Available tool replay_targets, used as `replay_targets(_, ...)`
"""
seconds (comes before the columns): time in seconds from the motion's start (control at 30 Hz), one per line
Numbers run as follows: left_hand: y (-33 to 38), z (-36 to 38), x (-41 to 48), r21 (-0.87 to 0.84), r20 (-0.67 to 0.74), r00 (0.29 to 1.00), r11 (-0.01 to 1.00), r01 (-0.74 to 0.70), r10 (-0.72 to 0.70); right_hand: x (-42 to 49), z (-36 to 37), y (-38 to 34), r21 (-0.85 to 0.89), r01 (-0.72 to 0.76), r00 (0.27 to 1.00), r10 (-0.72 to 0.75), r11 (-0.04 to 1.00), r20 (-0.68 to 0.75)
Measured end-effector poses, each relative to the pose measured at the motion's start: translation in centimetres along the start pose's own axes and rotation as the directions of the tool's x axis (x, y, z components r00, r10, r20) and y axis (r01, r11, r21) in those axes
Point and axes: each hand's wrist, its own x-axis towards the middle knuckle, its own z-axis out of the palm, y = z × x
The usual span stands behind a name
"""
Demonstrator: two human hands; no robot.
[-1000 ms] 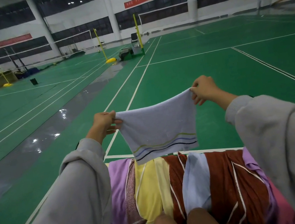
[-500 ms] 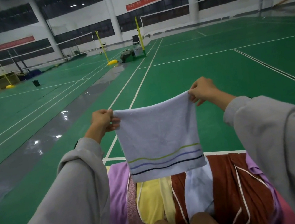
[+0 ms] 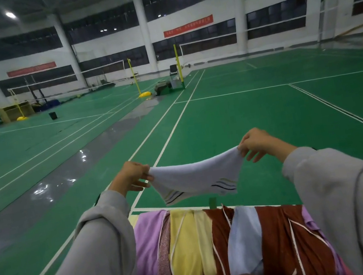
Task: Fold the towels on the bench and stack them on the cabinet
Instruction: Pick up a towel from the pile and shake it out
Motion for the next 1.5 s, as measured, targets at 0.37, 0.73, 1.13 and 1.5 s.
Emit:
replay_targets(0.37, -8.2, 2.4, -8.4, 0.355, 0.215, 0.953, 0.926, 0.13, -0.216, -8.9, 5.5, 7.3, -0.397, -0.05, 0.851, 0.247, 0.916, 0.463)
replay_targets(0.73, -14.7, 3.8, -9.0, 0.57, 0.303, 0.839, 0.791, 0.221, -0.453, -10.6, 8.9, 13.4, -0.452, -0.113, 0.712, 0.39, 0.885, 0.585)
replay_targets(1.13, -13.2, 7.0, -0.9, 0.536, 0.092, 0.996, 0.843, -0.045, -0.006, -3.3, 10.9, 13.6, -0.494, -0.005, 0.975, 0.114, 0.869, 0.192)
replay_targets(1.5, -16.2, 10.2, 7.4, 0.471, 0.021, 1.0, 0.882, -0.011, 0.001, 3.3, 15.0, 13.6, -0.594, -0.062, 0.99, 0.125, 0.802, 0.065)
